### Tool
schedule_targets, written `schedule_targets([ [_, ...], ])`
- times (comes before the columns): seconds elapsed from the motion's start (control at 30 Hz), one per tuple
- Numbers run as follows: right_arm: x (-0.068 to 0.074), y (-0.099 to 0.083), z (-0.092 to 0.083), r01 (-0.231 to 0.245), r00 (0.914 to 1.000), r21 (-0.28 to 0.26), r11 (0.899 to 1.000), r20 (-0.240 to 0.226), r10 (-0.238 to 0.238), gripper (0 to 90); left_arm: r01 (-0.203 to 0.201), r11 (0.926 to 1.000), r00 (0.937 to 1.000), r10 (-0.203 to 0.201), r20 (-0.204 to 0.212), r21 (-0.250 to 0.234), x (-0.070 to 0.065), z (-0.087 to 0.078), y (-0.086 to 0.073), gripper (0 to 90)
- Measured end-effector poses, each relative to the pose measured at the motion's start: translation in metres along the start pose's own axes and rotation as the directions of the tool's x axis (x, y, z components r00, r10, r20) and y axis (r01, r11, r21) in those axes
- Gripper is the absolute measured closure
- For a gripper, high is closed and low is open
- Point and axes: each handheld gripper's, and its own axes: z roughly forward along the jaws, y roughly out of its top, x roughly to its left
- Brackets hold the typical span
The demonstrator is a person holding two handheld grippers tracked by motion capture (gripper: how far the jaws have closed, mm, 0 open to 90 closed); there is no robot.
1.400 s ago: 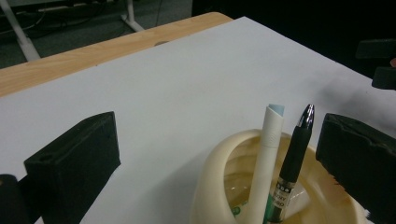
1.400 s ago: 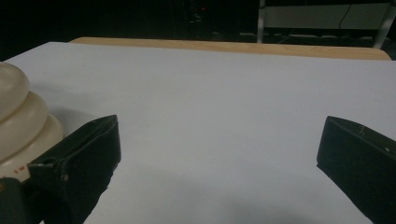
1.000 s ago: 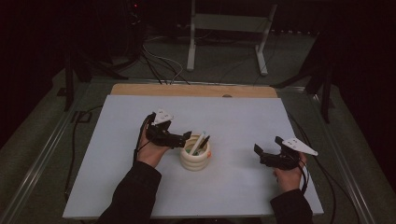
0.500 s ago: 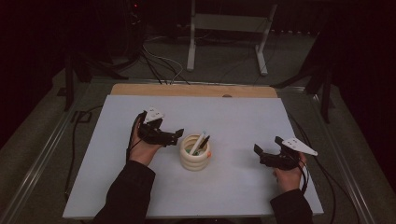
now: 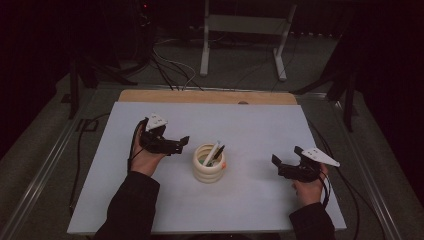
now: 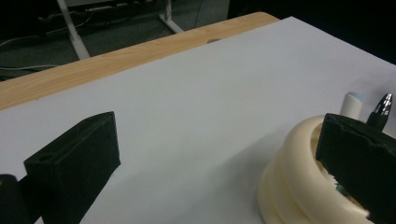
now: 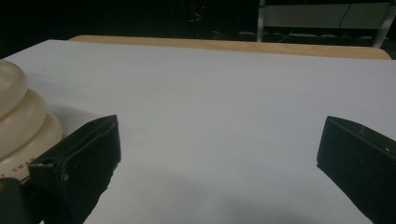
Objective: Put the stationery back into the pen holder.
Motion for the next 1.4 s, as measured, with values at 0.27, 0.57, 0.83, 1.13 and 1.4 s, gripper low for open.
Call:
schedule_targets([
  [0.27,0.000,0.000,0.000,0.002,1.0000,0.001,1.000,-0.001,-0.002,0.0,0.006,1.0000,0.9996,-0.006,-0.028,-0.007,0.011,-0.007,-0.005,0.0],
  [0.57,0.000,0.000,0.001,0.001,1.0000,0.003,1.000,0.000,-0.001,0.0,0.020,0.9996,0.9990,-0.020,-0.039,-0.020,0.022,-0.014,-0.015,0.1],
  [0.83,0.000,0.000,0.000,0.003,1.0000,0.003,1.000,0.000,-0.003,0.0,0.020,0.9994,0.9985,-0.021,-0.050,-0.029,0.028,-0.020,-0.022,0.1],
  [1.13,0.001,0.000,0.000,0.000,1.0000,0.002,1.000,0.000,0.000,0.0,0.003,0.9992,0.9973,-0.006,-0.073,-0.041,0.034,-0.031,-0.034,0.1],
  [1.4,0.001,0.000,0.000,0.001,1.0000,0.002,1.000,-0.002,-0.001,0.0,0.003,0.9984,0.9952,-0.009,-0.098,-0.056,0.039,-0.041,-0.049,0.1],
])
